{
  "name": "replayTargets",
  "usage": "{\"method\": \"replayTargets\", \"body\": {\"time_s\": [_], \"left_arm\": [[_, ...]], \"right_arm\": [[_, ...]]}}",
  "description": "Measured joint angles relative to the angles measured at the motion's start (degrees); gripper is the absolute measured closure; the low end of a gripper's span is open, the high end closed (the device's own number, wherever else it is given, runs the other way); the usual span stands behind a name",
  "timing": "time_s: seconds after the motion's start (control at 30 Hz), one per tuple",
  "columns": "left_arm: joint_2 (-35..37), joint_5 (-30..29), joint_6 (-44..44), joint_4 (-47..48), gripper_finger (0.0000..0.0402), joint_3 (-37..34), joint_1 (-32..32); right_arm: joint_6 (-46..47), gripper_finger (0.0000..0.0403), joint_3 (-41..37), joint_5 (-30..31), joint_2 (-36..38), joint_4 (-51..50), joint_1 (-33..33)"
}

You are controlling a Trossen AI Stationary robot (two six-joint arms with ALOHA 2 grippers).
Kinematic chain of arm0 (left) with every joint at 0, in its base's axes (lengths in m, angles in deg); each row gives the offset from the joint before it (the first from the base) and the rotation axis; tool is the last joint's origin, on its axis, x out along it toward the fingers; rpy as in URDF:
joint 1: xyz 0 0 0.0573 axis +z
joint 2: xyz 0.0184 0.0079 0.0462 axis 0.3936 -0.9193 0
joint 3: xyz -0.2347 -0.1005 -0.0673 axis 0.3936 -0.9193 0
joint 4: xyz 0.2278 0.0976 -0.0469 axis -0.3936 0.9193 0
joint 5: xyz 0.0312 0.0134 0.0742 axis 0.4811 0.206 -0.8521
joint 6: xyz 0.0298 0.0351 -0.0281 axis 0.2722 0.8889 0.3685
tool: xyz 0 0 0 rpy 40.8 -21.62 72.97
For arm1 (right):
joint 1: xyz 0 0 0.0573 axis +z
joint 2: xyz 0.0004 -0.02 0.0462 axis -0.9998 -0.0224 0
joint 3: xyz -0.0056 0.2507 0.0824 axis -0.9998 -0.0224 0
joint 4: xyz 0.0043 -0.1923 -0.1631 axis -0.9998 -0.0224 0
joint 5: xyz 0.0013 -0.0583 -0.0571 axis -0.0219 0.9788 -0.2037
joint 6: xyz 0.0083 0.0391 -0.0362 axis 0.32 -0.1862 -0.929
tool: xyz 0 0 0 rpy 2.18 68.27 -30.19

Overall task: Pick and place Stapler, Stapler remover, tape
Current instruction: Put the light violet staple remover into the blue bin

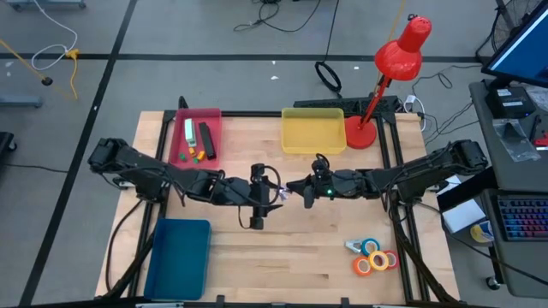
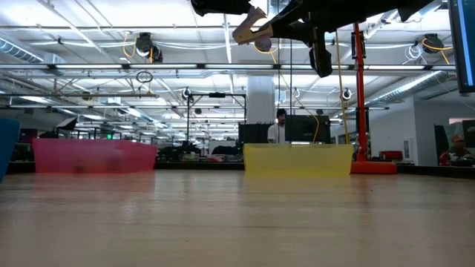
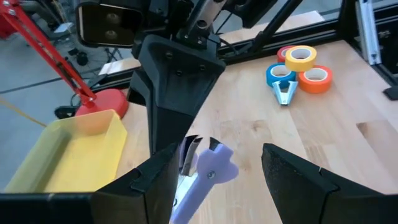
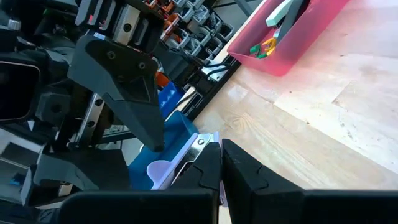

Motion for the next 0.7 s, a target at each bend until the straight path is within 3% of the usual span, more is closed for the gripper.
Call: {"method": "replayTargets", "body": {"time_s": [0.7], "left_arm": [[-2.64,4.0,-0.15,0.0,0.0172,-0.07,0.71]], "right_arm": [[1.97,0.0403,0.0,-3.05,-2.34,2.91,0.23]]}}
